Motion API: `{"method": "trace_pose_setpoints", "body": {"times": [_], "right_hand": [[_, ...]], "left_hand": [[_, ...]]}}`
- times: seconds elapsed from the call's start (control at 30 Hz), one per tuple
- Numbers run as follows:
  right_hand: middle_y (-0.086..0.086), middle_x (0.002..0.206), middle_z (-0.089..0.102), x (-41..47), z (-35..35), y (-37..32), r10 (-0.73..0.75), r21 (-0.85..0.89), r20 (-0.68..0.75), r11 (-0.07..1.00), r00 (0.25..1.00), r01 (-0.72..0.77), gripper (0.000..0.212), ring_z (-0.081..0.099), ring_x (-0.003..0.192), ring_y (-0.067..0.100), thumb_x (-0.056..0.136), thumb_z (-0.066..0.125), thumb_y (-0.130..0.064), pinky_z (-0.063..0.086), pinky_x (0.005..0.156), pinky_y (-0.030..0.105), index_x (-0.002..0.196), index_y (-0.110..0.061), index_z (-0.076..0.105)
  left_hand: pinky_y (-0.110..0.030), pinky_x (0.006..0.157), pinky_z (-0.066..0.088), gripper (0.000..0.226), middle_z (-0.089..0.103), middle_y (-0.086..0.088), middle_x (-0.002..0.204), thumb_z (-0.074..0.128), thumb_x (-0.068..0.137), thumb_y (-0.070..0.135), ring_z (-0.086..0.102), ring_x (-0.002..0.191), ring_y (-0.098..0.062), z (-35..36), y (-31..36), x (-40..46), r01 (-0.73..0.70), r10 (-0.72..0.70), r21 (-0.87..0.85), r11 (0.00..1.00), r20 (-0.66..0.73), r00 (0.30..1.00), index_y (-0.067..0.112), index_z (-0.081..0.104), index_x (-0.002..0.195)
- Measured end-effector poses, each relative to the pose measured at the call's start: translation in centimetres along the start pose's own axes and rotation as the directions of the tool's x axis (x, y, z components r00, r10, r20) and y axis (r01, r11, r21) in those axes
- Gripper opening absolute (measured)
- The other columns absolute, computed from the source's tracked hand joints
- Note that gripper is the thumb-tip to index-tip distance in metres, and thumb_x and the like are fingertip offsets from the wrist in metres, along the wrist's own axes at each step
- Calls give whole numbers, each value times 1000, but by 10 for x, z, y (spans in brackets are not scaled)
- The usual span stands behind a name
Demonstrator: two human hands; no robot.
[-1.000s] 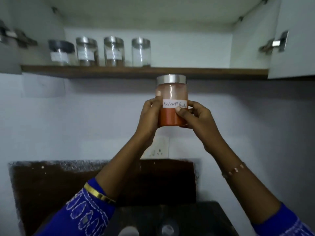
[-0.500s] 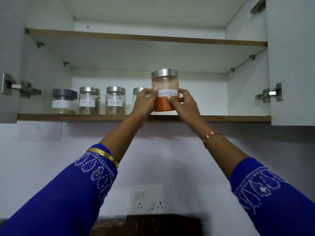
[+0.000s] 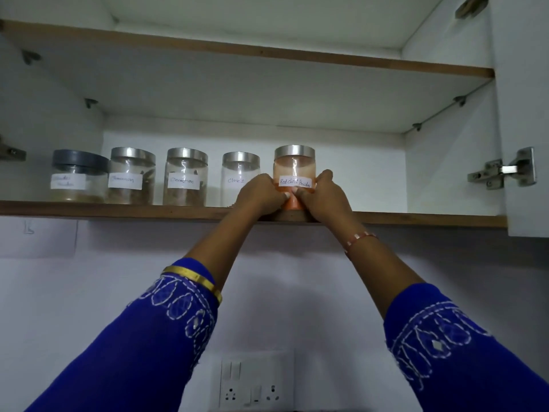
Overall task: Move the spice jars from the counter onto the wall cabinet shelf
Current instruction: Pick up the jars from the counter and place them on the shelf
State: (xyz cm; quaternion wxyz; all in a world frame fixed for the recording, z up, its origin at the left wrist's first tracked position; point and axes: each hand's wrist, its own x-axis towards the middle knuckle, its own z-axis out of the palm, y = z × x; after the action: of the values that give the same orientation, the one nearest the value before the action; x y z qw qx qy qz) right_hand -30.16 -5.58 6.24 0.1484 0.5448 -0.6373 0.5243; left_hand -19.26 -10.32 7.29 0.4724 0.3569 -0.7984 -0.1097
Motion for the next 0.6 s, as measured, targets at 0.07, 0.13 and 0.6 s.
{"method": "trace_pose_setpoints", "body": {"times": [0.07,0.13,0.6], "right_hand": [[20,121,58,6,5,3,18,-121,-37,992,999,-22,43,57,109,35,92,54,-24,40,75,33,123,0,37],[19,121,57,11,8,6,28,-208,-41,977,999,-36,38,56,110,34,91,53,-18,41,76,32,122,0,40],[17,118,61,15,3,9,33,-315,94,949,995,-2,28,57,107,32,90,45,-13,38,75,29,114,-1,55]], "left_hand": [[-33,88,42,41,55,-15,129,52,91,19,55,109,-27,4,4,5,12,-15,58,998,56,998,3,46,128],[-32,95,39,42,49,-16,137,46,93,14,50,120,-29,5,6,10,13,-23,88,996,108,994,2,42,133],[-36,92,42,24,57,-19,122,38,92,11,53,100,-29,17,2,22,-51,-3,273,961,196,981,3,56,106]]}}
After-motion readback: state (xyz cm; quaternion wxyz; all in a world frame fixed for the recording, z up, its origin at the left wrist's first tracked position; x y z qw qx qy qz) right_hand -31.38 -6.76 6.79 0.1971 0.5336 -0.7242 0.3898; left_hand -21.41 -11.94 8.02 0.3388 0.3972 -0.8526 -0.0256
